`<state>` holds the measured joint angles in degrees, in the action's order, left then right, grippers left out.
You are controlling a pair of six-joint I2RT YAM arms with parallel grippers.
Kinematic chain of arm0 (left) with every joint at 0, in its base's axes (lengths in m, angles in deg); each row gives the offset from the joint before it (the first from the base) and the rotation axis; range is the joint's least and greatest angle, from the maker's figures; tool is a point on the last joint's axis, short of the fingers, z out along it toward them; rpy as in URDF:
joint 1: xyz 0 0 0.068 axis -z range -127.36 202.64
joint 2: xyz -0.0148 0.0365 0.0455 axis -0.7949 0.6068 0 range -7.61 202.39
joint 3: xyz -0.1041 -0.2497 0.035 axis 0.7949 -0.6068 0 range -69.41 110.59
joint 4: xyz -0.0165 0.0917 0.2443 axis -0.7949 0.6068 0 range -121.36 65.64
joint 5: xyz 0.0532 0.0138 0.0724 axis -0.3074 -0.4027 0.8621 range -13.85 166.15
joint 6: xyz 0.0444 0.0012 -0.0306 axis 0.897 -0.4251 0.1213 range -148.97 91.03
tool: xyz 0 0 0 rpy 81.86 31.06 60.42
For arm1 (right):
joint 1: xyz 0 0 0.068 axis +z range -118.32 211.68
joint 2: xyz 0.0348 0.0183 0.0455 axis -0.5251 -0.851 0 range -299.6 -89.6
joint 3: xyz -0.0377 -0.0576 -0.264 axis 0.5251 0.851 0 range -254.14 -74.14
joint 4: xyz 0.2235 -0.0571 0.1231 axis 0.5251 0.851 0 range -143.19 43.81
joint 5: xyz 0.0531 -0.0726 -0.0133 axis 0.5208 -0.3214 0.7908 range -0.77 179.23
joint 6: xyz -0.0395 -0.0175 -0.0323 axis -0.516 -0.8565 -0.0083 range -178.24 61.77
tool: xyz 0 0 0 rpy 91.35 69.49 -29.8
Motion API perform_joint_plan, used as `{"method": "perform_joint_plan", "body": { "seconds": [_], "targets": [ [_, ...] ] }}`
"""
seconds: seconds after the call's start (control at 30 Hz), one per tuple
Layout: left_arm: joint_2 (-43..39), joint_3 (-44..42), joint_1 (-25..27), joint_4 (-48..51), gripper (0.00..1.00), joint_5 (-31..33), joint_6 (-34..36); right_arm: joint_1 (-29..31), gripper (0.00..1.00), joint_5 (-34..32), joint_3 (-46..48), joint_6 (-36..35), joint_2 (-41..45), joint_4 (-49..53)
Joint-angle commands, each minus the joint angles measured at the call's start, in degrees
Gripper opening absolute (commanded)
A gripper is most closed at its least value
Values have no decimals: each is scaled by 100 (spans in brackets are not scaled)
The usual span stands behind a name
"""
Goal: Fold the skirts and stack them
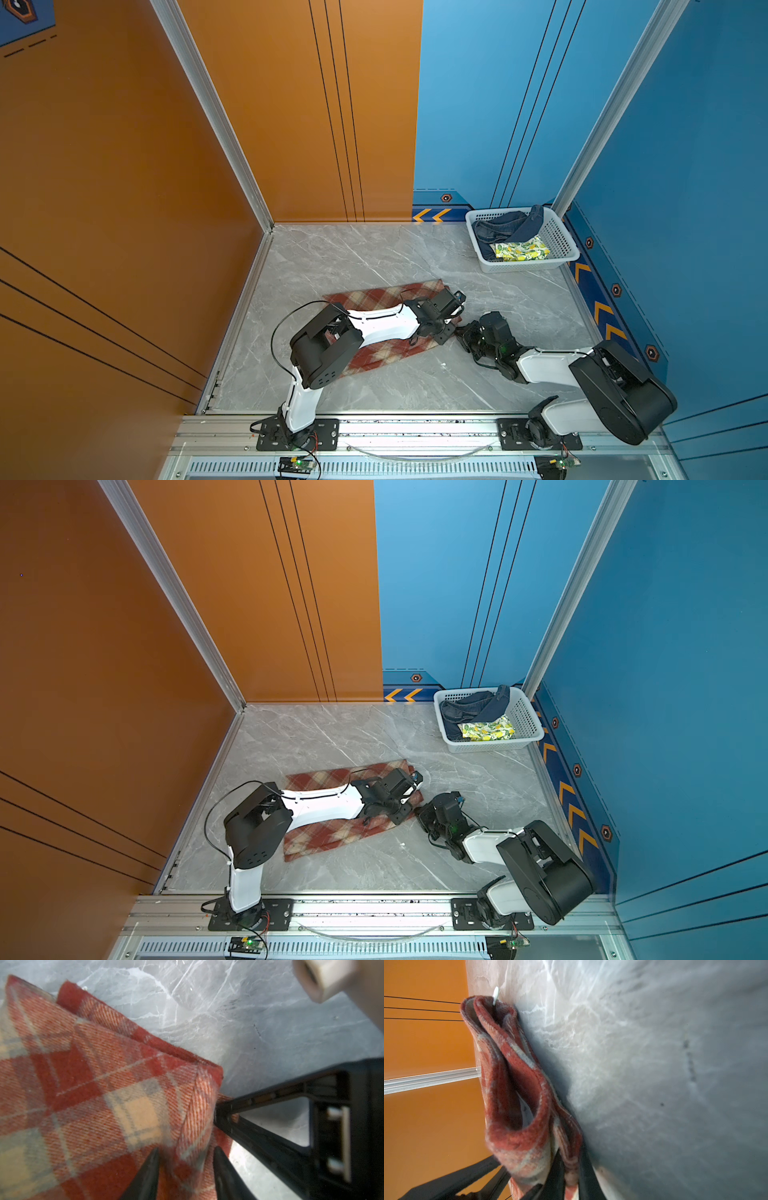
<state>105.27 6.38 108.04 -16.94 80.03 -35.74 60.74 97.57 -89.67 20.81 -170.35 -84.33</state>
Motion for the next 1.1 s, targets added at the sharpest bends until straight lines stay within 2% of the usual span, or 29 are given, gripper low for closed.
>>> {"method": "perform_joint_plan", "body": {
  "seconds": [0.0, 0.07, 0.23, 0.3, 0.4, 0.73, 1.07],
  "targets": [
    [120, 189, -4, 57, 51, -81, -5, -1, 12, -314, 76, 102, 64, -40],
    [163, 230, 4, 69, 46, -69, 0, -1, 11, -315, 80, 135, 34, -90],
    [224, 331, 12, 109, 23, -89, 26, -1, 10, -350, 102, 229, 10, -199],
    [182, 332, -11, 107, 11, -78, 18, 1, 10, -368, 109, 256, 9, -223],
    [49, 223, -79, -8, 0, -105, 0, -1, 9, -371, 132, 304, 20, -270],
    [-476, -80, -196, 17, 0, -212, 17, -73, 9, -420, 115, 307, 104, -240],
    [-597, -239, -110, 185, 0, -449, -103, -151, 9, -445, 102, 269, 160, -226]
  ]
}}
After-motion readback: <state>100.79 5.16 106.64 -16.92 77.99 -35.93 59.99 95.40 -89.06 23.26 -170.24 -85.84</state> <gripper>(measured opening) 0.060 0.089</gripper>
